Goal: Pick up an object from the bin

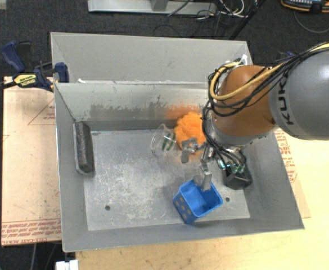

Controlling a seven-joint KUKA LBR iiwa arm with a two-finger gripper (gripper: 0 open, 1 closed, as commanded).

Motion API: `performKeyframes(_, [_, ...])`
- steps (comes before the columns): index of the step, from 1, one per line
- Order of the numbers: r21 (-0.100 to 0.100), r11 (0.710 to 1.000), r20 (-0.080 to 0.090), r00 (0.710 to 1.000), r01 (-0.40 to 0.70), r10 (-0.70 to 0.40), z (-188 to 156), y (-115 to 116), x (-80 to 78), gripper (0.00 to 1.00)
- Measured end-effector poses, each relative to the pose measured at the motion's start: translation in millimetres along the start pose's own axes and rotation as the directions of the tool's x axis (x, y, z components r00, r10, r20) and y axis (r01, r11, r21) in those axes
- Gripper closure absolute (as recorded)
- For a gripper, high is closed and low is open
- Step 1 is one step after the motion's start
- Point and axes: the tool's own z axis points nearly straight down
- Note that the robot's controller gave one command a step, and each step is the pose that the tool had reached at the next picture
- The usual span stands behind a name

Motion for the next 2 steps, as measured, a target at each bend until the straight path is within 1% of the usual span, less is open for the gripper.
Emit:
performKeyframes(1, [-0.001, 1.0, -0.009, 1.0, -0.002, 0.002, -33.9, -1.7, -2.6, 0.0])
performKeyframes(2, [0.003, 0.998, 0.008, 0.998, 0.069, -0.069, -68.7, 7.4, -2.4, 0.0])
